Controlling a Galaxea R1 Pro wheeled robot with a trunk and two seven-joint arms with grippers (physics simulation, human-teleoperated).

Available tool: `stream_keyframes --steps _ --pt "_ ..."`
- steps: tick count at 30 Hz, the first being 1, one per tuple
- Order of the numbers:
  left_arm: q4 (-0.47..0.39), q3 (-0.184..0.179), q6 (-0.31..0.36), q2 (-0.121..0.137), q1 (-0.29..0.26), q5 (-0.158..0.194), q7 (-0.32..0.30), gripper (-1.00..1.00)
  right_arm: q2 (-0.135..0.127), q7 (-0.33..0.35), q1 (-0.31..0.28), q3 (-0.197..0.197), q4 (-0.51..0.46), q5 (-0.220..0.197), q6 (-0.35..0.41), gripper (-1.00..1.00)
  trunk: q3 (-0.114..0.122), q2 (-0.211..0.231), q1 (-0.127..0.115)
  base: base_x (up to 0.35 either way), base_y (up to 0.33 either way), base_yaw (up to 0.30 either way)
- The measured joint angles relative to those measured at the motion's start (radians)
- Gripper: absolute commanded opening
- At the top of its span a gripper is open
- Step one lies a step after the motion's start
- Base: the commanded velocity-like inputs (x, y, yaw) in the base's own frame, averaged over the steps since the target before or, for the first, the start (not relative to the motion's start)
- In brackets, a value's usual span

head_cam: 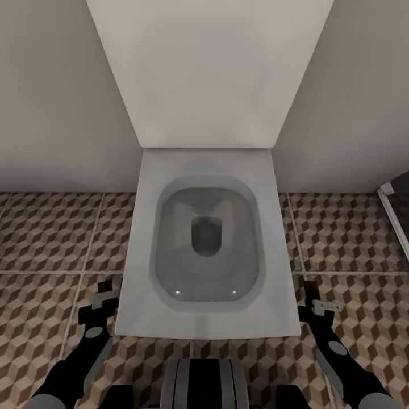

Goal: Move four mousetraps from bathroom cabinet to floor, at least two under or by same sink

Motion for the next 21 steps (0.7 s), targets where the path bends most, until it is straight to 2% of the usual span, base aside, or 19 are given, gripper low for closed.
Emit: stream_keyframes --steps 21 --pt "0.000 0.000 0.000 0.000 0.000 -0.002 0.000 -1.00 0.000 -0.001 0.000 0.000 0.000 -0.001 0.000 -1.00 0.000 0.000 0.000 0.000 0.000 0.000"
